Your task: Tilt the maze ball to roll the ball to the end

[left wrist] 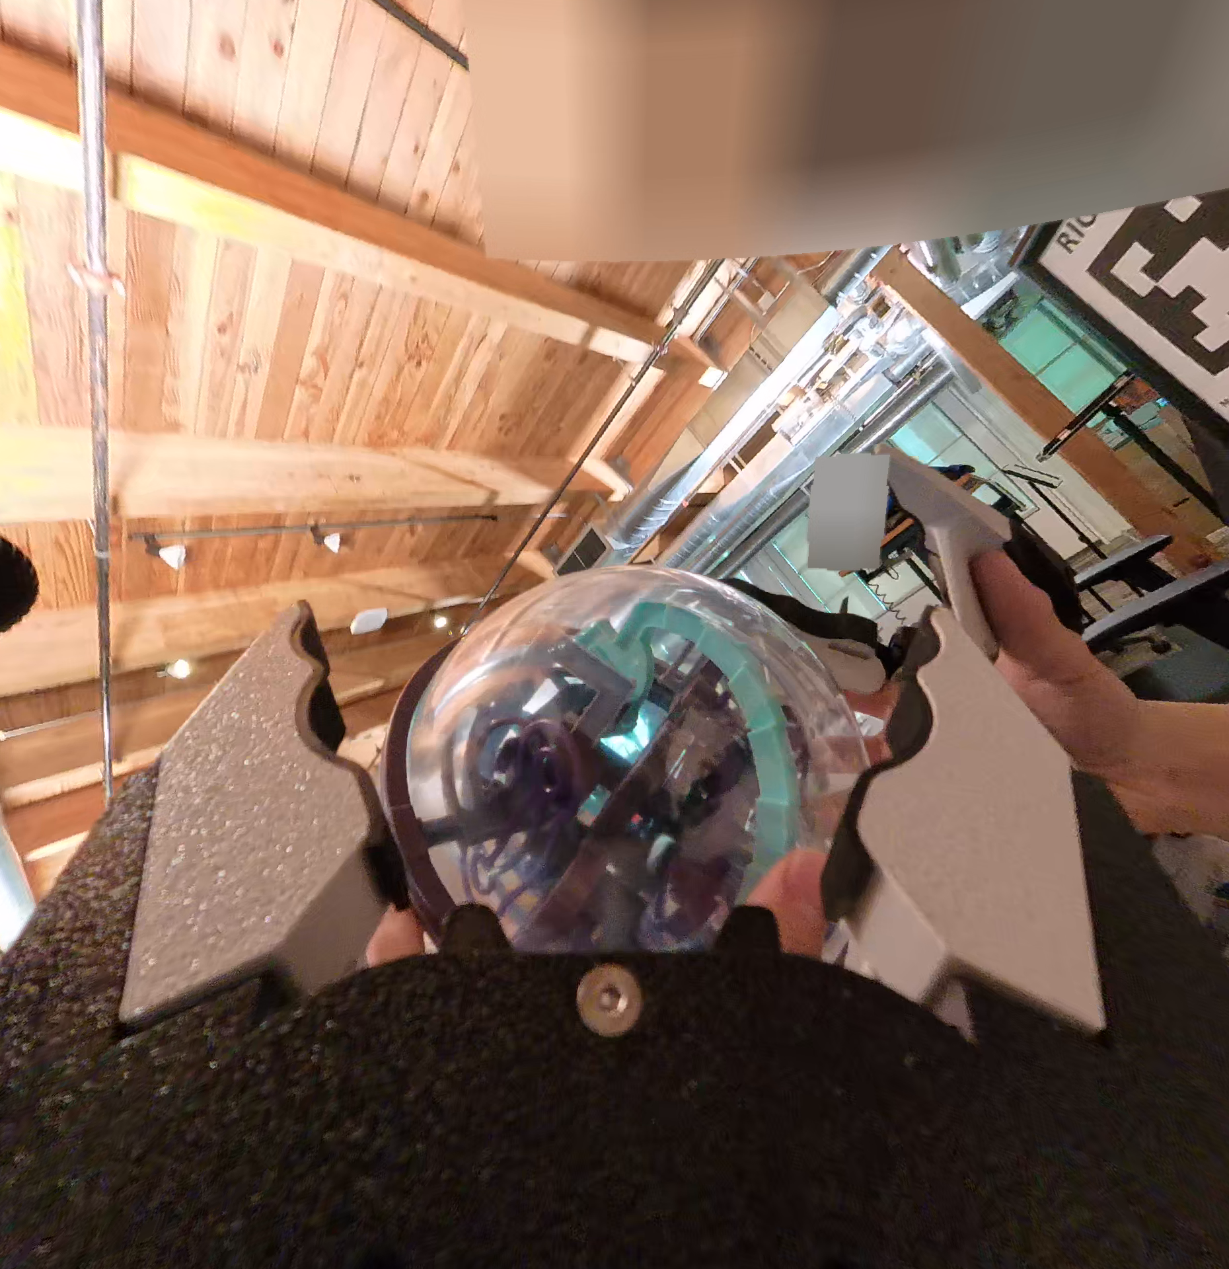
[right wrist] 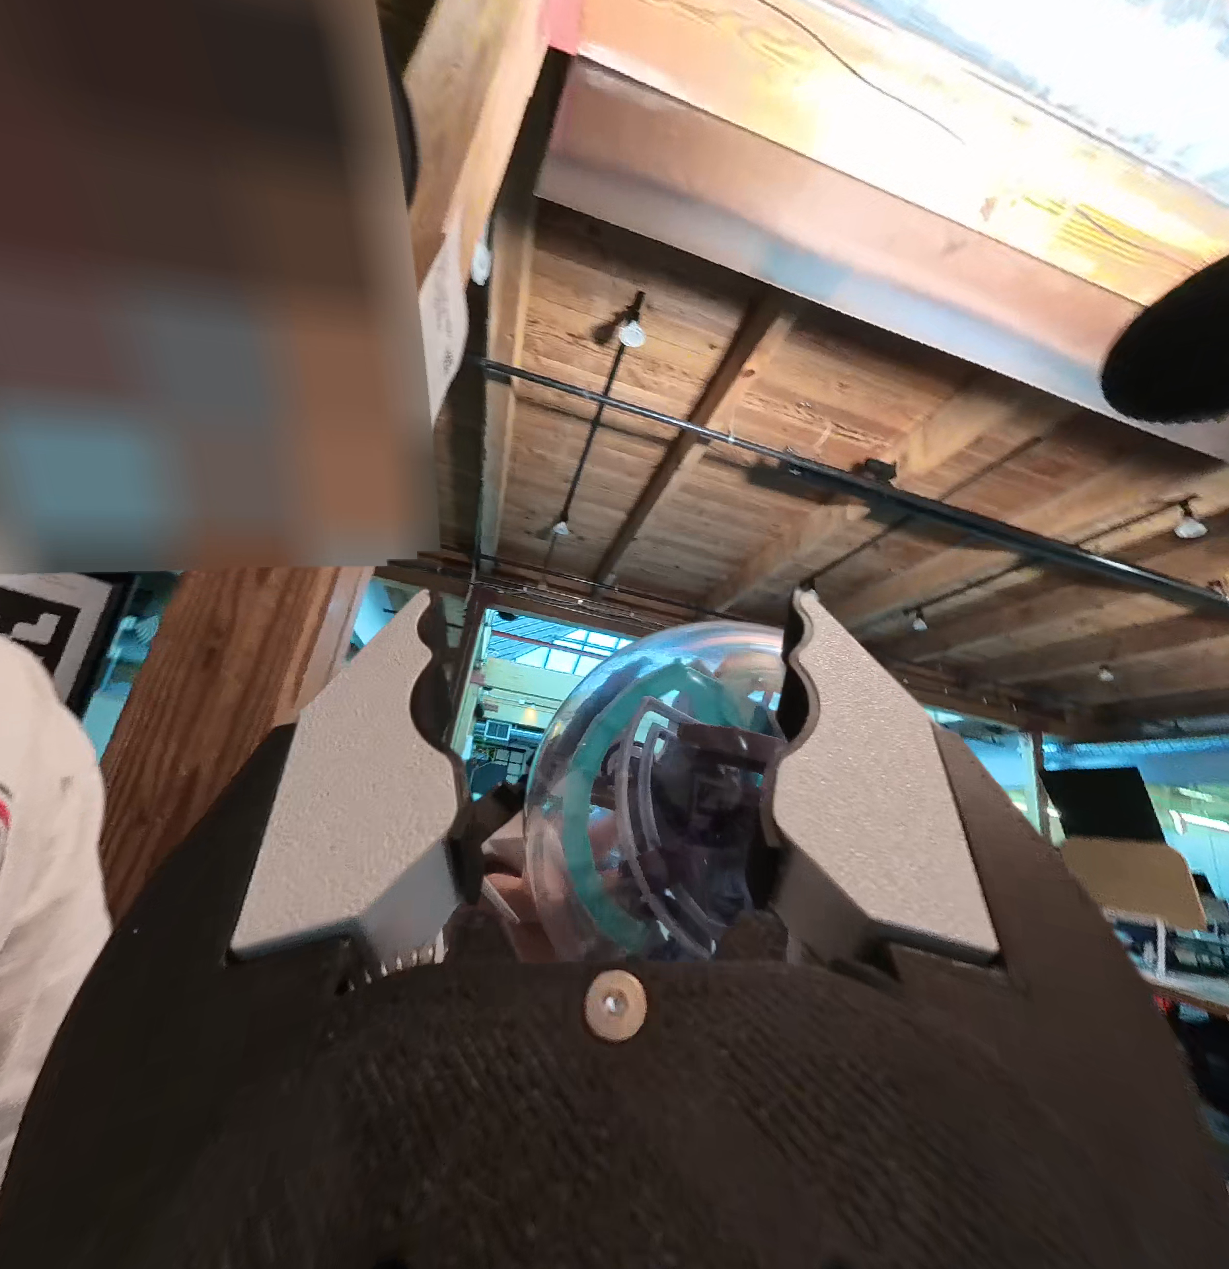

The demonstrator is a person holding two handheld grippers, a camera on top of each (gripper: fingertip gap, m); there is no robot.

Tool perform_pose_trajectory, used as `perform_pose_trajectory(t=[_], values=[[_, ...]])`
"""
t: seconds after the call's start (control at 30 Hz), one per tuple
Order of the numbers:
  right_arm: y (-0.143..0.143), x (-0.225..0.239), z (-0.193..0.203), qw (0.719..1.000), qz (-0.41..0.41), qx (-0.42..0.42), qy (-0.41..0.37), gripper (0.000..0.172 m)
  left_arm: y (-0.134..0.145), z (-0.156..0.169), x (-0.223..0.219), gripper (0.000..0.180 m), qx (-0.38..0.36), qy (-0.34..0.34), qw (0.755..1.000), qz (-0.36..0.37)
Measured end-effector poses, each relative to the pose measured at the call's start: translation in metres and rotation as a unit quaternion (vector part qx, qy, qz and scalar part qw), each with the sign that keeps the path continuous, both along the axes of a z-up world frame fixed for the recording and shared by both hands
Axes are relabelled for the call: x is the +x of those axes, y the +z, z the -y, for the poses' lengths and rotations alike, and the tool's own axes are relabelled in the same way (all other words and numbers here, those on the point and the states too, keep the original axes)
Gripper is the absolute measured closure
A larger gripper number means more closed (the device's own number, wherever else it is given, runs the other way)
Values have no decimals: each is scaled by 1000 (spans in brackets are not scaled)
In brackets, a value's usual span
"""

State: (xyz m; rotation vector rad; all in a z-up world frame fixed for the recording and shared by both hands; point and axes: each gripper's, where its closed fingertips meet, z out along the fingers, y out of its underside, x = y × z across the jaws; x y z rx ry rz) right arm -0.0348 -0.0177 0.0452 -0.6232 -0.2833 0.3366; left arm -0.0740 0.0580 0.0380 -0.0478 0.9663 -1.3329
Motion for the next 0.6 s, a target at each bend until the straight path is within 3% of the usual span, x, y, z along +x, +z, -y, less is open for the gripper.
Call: perform_pose_trajectory(t=[0.37, 0.6], values=[[5, -10, 18, 999, 37, 27, 22, 76, 3, 14, -15, 24, 28, -9, 998, 48], [6, -12, 25, 997, 44, 46, 35, 79, -4, 48, -29, 23, 138, 31, 984, 104]])
